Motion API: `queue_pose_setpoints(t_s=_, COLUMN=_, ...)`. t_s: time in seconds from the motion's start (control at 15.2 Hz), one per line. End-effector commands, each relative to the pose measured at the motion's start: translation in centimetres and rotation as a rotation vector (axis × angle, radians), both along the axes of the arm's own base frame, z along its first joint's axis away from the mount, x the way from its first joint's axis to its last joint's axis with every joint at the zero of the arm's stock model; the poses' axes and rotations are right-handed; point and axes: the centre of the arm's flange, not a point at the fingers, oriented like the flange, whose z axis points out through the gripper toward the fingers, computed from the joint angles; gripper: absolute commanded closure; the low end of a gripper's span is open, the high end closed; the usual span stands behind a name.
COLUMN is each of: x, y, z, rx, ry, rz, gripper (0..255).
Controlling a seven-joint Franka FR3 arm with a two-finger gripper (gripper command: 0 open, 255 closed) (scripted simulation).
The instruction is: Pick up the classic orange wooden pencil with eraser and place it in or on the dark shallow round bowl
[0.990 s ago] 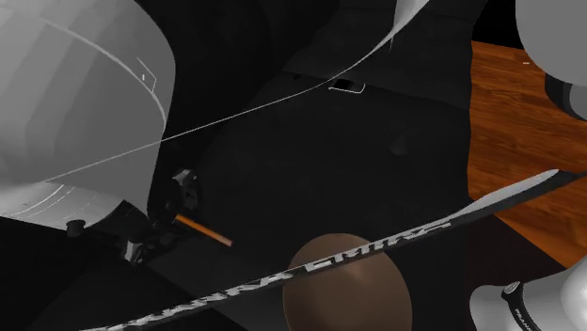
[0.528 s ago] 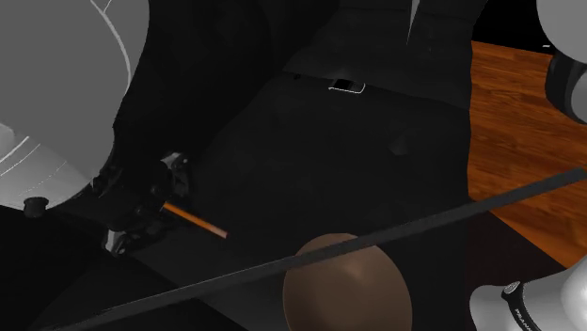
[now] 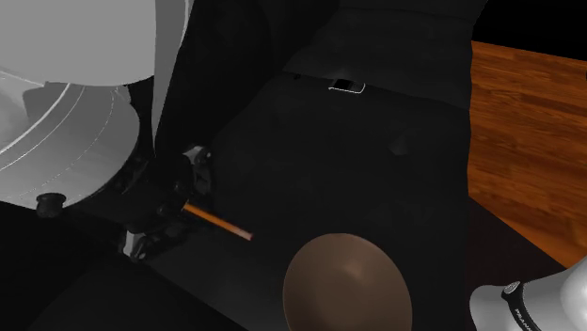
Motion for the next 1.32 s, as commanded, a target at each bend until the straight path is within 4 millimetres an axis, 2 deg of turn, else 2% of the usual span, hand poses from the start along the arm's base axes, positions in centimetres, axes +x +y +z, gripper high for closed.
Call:
queue_pose_setpoints(t_s=0.0, x=-2.2, y=-1.1, z=0.1, rx=0.0, ry=0.0, rz=0.0, gripper=255)
queue_pose_setpoints(t_s=0.92, x=-17.7, y=-11.1, z=1.5, rx=0.0, ry=0.0, rz=0.0, gripper=255)
queue_pose_setpoints(t_s=0.99, x=-19.6, y=-12.3, z=1.7, rx=0.0, ry=0.0, rz=0.0, gripper=255)
queue_pose_setpoints(t_s=1.25, x=-19.6, y=-12.3, z=-0.5, rx=0.0, ry=0.0, rz=0.0, gripper=255)
